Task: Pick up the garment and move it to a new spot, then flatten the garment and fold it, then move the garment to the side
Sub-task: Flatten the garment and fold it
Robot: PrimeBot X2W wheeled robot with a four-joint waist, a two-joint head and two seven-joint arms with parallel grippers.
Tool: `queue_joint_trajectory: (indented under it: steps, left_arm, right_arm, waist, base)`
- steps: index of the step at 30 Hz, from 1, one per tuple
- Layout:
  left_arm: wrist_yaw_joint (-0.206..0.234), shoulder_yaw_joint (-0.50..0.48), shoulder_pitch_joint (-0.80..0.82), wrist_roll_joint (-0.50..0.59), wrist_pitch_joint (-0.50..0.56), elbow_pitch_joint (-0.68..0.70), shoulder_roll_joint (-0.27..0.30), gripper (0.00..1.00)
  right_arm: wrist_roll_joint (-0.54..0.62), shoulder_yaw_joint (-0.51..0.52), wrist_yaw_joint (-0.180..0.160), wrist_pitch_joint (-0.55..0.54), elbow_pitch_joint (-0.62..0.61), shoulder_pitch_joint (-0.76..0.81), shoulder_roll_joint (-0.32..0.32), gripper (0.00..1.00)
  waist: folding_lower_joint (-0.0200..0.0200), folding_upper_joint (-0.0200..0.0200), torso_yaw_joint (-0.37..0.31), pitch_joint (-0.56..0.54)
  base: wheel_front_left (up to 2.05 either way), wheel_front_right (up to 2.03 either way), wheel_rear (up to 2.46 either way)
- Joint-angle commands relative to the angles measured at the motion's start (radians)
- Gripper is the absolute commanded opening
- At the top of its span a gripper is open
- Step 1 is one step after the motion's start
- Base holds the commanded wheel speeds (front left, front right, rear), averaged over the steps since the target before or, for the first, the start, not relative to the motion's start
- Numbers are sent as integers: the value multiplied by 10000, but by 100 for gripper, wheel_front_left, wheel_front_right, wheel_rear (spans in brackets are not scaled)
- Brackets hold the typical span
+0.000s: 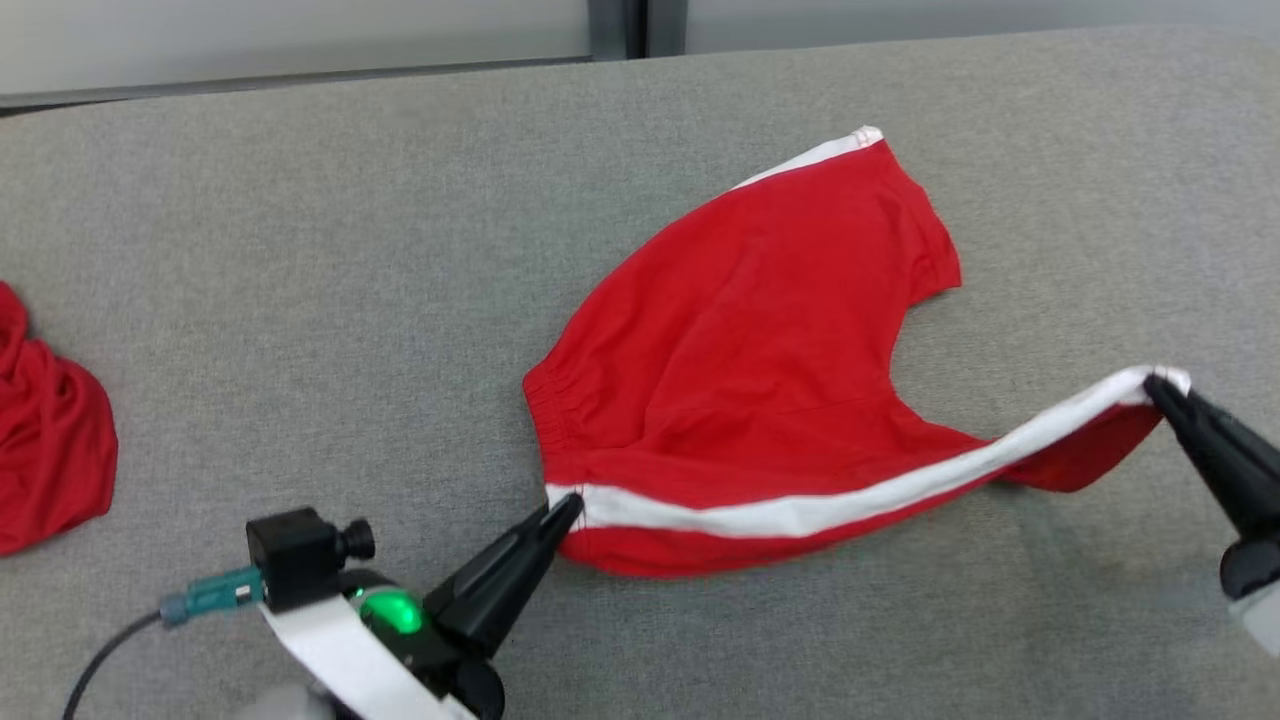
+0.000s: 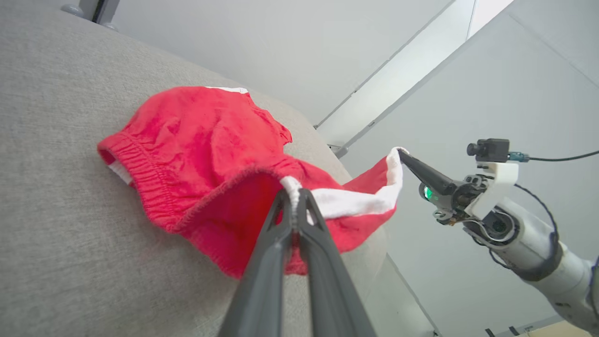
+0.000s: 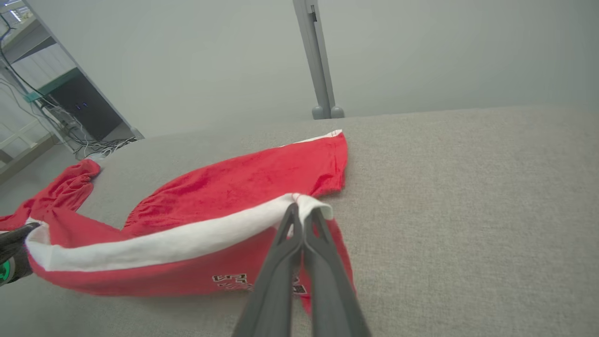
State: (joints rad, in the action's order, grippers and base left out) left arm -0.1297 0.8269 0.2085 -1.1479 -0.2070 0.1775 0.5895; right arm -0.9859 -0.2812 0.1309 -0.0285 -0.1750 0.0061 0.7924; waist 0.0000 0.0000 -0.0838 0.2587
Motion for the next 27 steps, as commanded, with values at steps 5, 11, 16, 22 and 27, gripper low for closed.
queue_joint_trajectory:
  steps: [5, 11, 16, 22, 27]
  left_arm:
    - [-12, -129, 1687, -1733, 643, -433, -407, 0]
    - [-12, -297, 3236, -2992, 1115, -1115, -945, 0]
    - [-12, -309, 4299, -3539, 1420, -2124, -1466, 0]
    - [-11, -261, 4954, -3489, 1307, -3059, -1825, 0]
    - [3, -187, 5295, -3499, 1155, -3489, -2079, 18]
  right_arm:
    - [-275, -181, -4, -683, 623, -2190, 244, 0]
    - [-685, -541, -4, -1272, 1581, -4490, 422, 0]
    - [-936, -1208, -4, -1729, 2578, -6403, 453, 0]
    - [-1118, -2028, -4, -2120, 3594, -8074, 311, 0]
    - [-1168, -2627, -4, -2155, 4334, -9040, 244, 0]
  waist:
    - [0, 0, 758, 1161]
    - [0, 0, 1362, 2127]
    - [0, 0, 1699, 2698]
    - [0, 0, 1866, 3130]
    - [0, 0, 1958, 3355]
  base:
    - [0, 0, 0]
    - [0, 0, 0]
    - [0, 0, 0]
    - [0, 0, 0]
    - [0, 0, 0]
